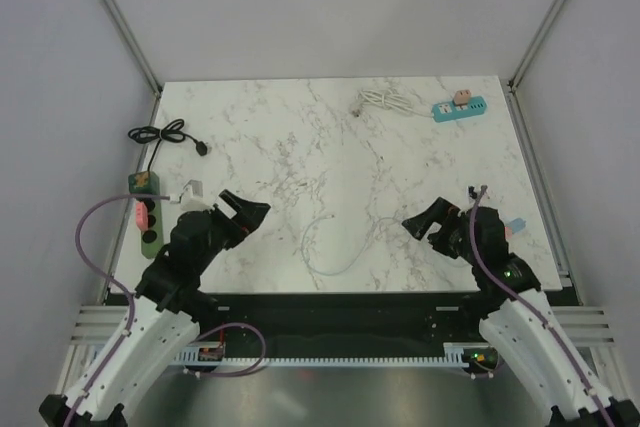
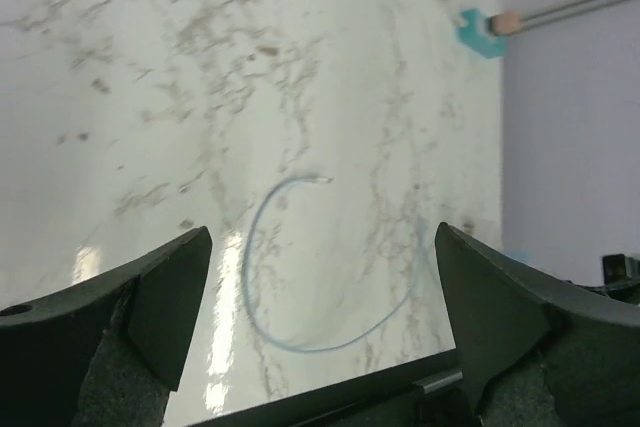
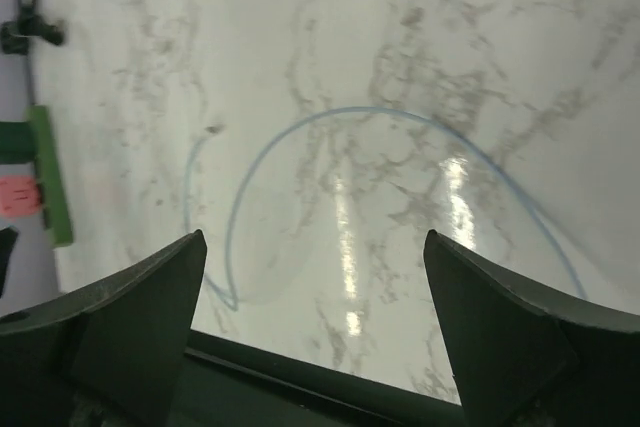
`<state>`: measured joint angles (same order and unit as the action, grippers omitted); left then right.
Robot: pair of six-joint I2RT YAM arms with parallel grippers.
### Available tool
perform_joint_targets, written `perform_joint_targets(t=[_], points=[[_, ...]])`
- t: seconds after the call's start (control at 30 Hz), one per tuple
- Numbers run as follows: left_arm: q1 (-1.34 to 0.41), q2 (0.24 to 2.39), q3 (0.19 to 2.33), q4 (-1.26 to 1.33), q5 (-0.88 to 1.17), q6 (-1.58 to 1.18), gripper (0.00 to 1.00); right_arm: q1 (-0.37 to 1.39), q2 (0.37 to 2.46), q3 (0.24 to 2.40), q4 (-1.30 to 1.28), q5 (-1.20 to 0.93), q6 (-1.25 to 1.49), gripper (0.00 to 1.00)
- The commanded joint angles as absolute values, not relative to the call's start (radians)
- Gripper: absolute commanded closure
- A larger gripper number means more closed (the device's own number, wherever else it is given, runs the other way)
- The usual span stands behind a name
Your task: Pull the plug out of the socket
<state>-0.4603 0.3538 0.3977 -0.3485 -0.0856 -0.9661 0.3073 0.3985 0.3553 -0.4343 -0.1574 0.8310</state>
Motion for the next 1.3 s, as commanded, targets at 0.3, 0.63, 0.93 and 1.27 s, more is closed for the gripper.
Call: perform_joint_targets(t=[0.3,0.63,0.93,1.27], points=[[-0.456,0.630,0.652,-0.491,-0.023,-0.776,0.00,0.305,0.784,0.555,-0.592,-0.187,0.606,0.02],[-0.647,1.161,0.779,0.054,0.473,-0.754,0.00,0.305,0.753,0.707,-0.748,-0.020,0.638,0.02],[-0.874,1.451,0.963,0.090,0.454,-0.519,0.04,0.304,0.745,0.985,-1.092,0.378,0.657,0.02],[-0.937,1.814,1.290,0.282,0.590,-0.591,0.13,0.270,0.890,1.213,-1.212,0.505,0.663,0.02]])
